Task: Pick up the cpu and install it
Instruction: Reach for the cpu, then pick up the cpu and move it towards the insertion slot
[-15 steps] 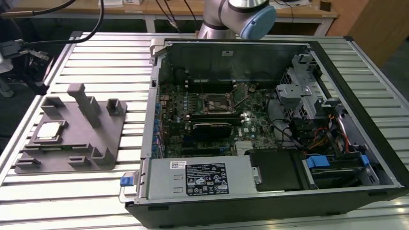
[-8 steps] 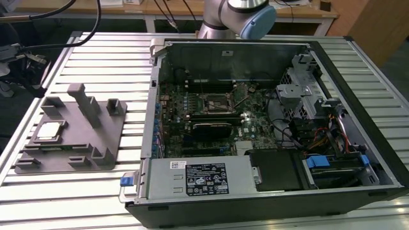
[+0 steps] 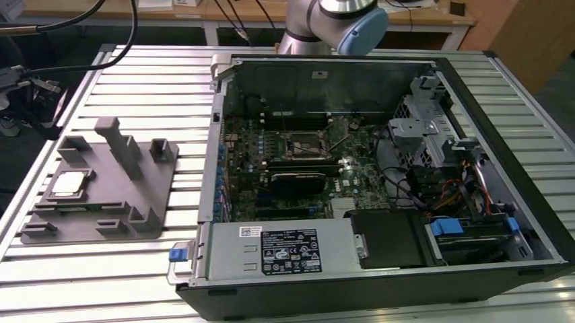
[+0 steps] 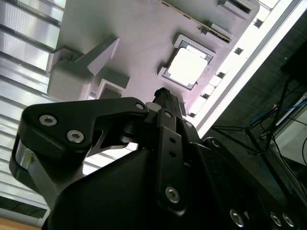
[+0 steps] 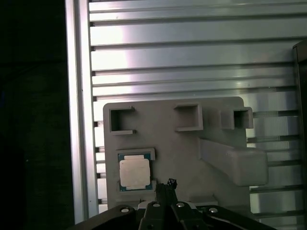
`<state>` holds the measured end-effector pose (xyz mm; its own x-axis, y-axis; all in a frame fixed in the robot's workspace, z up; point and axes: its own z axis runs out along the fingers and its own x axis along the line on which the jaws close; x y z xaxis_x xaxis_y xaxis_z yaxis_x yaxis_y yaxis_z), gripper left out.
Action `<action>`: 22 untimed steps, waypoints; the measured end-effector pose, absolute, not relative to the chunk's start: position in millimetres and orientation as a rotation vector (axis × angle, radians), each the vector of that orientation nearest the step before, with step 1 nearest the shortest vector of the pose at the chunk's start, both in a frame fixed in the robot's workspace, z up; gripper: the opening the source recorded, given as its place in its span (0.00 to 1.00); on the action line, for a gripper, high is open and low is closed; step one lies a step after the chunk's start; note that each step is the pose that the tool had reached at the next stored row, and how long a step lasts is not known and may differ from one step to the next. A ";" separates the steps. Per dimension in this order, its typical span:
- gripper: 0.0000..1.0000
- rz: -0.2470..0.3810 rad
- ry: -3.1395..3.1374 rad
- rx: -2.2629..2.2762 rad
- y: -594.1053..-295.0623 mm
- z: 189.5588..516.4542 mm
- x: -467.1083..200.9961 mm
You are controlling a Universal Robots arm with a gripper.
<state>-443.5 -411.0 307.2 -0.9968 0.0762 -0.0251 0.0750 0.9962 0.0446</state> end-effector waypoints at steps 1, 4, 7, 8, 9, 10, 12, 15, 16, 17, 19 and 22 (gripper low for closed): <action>0.11 0.068 3.112 0.118 -411.0 306.9 -443.6; 0.11 0.068 3.112 0.118 -411.0 306.5 -443.7; 0.11 0.068 3.112 0.118 -411.0 305.5 -444.0; 0.11 0.068 3.112 0.118 -411.0 305.1 -444.3; 0.11 0.068 3.112 0.118 -411.1 304.6 -444.7; 0.11 0.068 3.112 0.118 -411.2 304.1 -445.4; 0.11 0.068 3.112 0.118 -411.4 302.8 -446.7; 0.11 0.068 3.111 0.118 -411.7 300.6 -448.4; 0.11 0.068 3.112 0.118 -411.8 299.9 -449.2; 0.11 0.068 3.111 0.118 -411.9 299.0 -449.7; 0.11 0.068 3.111 0.118 -412.2 297.4 -450.6; 0.11 0.068 3.112 0.118 -412.8 295.3 -452.5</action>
<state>-452.5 -412.8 295.3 -0.9968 0.0762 -0.0254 0.0750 0.9962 0.0445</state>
